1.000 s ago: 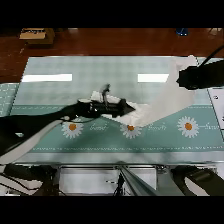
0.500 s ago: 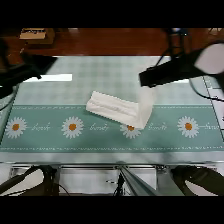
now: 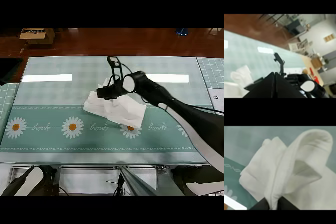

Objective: Fold the shirts.

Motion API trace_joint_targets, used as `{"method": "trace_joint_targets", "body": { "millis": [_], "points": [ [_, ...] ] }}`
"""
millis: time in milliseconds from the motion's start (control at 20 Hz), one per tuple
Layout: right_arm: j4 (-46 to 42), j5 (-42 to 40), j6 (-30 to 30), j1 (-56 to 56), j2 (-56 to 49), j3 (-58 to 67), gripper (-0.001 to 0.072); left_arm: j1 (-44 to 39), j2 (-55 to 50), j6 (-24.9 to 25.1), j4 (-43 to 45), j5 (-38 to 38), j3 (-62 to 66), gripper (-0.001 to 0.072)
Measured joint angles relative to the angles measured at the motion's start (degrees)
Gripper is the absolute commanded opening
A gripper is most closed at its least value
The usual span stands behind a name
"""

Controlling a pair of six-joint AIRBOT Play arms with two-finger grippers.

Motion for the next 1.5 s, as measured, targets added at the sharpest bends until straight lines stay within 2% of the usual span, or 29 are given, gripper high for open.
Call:
{"method": "trace_joint_targets", "body": {
  "millis": [50, 100, 200, 250, 400, 500, 600, 800, 850, 950, 1100, 1200, 1250, 1500],
  "points": [
    [1.9, -2.2, 0.2, 0.4, -1.4, 0.0, 0.0034, -1.2, 0.3, 0.0, 1.3, -0.2, 0.0, 0.0020],
    [3.3, -3.8, 0.2, 0.8, -2.4, 0.0, 0.0098, -2.3, 0.4, -0.2, 2.0, -0.2, 0.0, 0.0020],
    [5.4, -6.9, 0.4, 1.2, -3.7, 0.0, 0.0381, -4.7, 0.6, -0.2, 3.2, -0.5, 0.0, 0.0020],
    [6.1, -8.2, 0.4, 1.4, -4.1, 0.0, 0.0432, -5.9, 0.7, -0.2, 3.6, -0.5, 0.0, 0.0020],
    [7.0, -9.1, -0.2, 1.4, -3.8, 0.0, 0.0432, -8.2, 0.7, -0.1, 4.5, 0.0, 0.0, 0.0020],
    [6.1, -6.4, -2.6, 0.8, -1.9, 0.0, 0.0432, -9.0, 0.8, 0.0, 5.1, 0.8, 0.0, 0.0021],
    [0.2, 0.7, -5.3, -0.6, 1.1, 0.0, 0.0432, -9.3, 0.8, 0.0, 5.6, 1.4, 0.0, 0.0021],
    [-24.5, 24.9, -10.0, -7.1, 7.7, -0.1, 0.0433, -9.6, 0.8, 0.0, 6.6, 1.6, 0.0, 0.0021],
    [-28.3, 29.9, -11.3, -10.3, 9.2, -0.4, 0.0436, -9.6, 0.8, 0.0, 6.8, 1.6, 0.0, 0.0021],
    [-28.7, 35.1, -11.7, -17.8, 12.3, -2.4, 0.0536, -9.7, 0.8, 0.0, 7.0, 1.8, 0.0, 0.0020],
    [-18.5, 36.5, -11.6, -28.4, 16.4, -10.4, 0.0545, -9.7, 0.8, 0.0, 7.3, 1.9, 0.0, 0.0021],
    [-10.7, 34.1, -12.0, -33.3, 18.6, -18.4, 0.0550, -9.7, 0.8, 0.0, 7.8, 1.9, 0.0, 0.0021],
    [-6.3, 32.2, -12.6, -34.7, 19.2, -22.3, 0.0585, -9.7, 0.8, 0.0, 7.8, 1.9, 0.0, 0.0021],
    [24.4, 13.2, -20.9, -34.2, 20.5, -37.9, 0.0584, -9.7, 0.8, -0.2, 8.2, 2.0, 0.0, 0.0021]
  ]
}}
